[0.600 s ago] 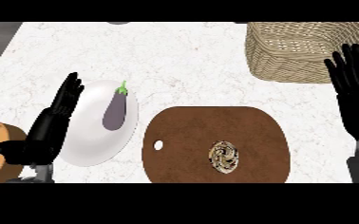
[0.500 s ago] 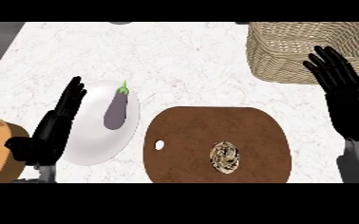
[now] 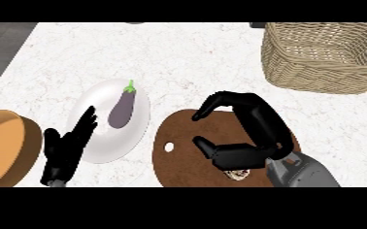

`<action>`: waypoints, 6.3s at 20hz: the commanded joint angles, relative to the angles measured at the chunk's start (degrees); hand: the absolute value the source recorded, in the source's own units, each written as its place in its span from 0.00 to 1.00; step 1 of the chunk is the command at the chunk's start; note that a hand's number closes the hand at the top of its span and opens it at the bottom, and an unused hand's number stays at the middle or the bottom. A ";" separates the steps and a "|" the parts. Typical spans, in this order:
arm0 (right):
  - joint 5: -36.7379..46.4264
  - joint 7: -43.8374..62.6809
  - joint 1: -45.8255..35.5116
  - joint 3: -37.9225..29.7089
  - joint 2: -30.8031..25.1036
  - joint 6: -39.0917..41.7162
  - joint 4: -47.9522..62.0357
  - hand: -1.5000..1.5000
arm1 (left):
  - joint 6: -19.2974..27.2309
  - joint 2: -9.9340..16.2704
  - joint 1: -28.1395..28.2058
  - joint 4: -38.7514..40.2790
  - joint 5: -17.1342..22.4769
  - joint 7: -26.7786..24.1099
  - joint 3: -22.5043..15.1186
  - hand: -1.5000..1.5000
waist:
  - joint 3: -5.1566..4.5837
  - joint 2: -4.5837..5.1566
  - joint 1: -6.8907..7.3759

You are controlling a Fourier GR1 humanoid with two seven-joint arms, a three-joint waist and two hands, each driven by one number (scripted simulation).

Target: Pick the cupcake from the cutting board and place it in the basket

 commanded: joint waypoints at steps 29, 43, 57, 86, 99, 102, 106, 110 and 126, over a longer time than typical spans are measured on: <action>-4.84 63.46 -30.12 -1.30 -36.52 37.14 -20.35 0.00 | -0.80 1.23 5.68 2.01 1.40 4.62 2.42 0.50 | -0.44 -0.44 -4.10; -9.42 65.40 -28.05 0.17 -38.53 27.46 -24.62 0.00 | -2.18 0.27 4.84 3.19 0.87 4.04 2.75 0.50 | -0.23 -0.05 -2.73; 16.83 58.90 -16.87 16.33 -27.45 24.67 -19.77 0.00 | -0.12 -2.49 2.06 4.04 -1.62 5.64 1.78 0.50 | -0.19 0.17 -2.57; 42.83 43.73 -4.21 19.80 -14.23 22.92 -3.84 0.00 | -2.23 -3.02 2.54 0.96 -2.98 8.44 3.33 0.50 | -0.16 0.11 -2.32; 47.24 39.21 -2.79 17.78 -9.66 25.43 3.05 0.00 | -2.57 -3.14 0.74 2.32 -3.63 7.64 5.73 0.50 | -0.16 0.14 -2.35; 49.84 37.77 -1.16 18.26 -8.76 23.30 3.87 0.00 | -2.93 -4.57 3.49 1.55 -4.55 6.54 3.76 0.50 | -0.15 0.10 -2.32; 51.33 34.95 1.59 17.52 -11.12 22.64 3.09 0.00 | -4.77 -3.50 5.02 2.59 -3.00 4.49 6.01 0.50 | -0.15 0.07 -2.42; 56.23 30.09 1.34 20.31 -11.85 20.81 4.48 1.00 | -3.51 -3.86 1.84 2.03 -4.22 7.27 5.62 0.50 | -0.13 0.10 -2.52; 63.59 46.44 -4.96 12.41 4.51 18.49 19.57 1.00 | -6.15 -2.76 2.26 2.45 -3.56 7.51 6.78 0.50 | -0.18 0.29 -2.10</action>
